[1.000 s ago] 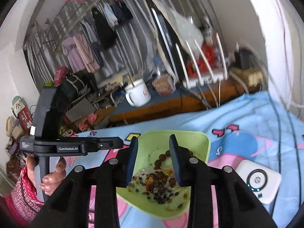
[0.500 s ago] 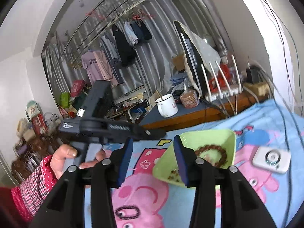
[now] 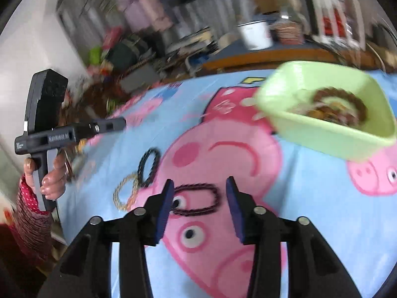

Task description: Organize jewelry

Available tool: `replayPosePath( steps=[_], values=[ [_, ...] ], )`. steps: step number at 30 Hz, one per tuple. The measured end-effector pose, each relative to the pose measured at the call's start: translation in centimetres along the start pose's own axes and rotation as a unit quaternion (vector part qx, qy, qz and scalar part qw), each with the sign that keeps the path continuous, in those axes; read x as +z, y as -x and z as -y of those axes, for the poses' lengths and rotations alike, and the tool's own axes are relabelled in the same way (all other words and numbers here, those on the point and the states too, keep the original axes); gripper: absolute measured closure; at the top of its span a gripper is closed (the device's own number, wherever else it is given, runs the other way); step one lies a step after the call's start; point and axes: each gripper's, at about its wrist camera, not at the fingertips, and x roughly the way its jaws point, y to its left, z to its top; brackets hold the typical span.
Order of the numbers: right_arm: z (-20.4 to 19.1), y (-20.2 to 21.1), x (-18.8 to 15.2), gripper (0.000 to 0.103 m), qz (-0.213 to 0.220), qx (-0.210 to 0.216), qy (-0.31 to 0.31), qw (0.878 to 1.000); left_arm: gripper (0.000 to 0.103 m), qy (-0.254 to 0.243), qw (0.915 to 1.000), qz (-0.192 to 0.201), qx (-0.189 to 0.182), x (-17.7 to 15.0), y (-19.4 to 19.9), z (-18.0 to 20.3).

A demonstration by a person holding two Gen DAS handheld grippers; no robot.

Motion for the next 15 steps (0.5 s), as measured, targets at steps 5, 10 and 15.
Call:
replayPosePath(
  steps=[5, 10, 15],
  values=[
    [-3.2, -1.8, 0.2, 0.103, -0.03, 0.009, 0.04, 0.999, 0.083, 0.016, 0.9998, -0.014, -0.004, -4.9, 0.0, -1.5],
    [-7.1, -5.0, -0.7, 0.103, -0.075, 0.046, 0.078, 0.993, 0.083, 0.024, 0.9994, -0.024, -0.004, -7.4, 0.0, -1.1],
    [-8.7, -7.4, -0.3, 0.103, -0.09, 0.049, 0.078, 0.992, 0.083, 0.02, 0.9993, -0.032, 0.009, -8.3, -0.9, -0.7]
  ],
)
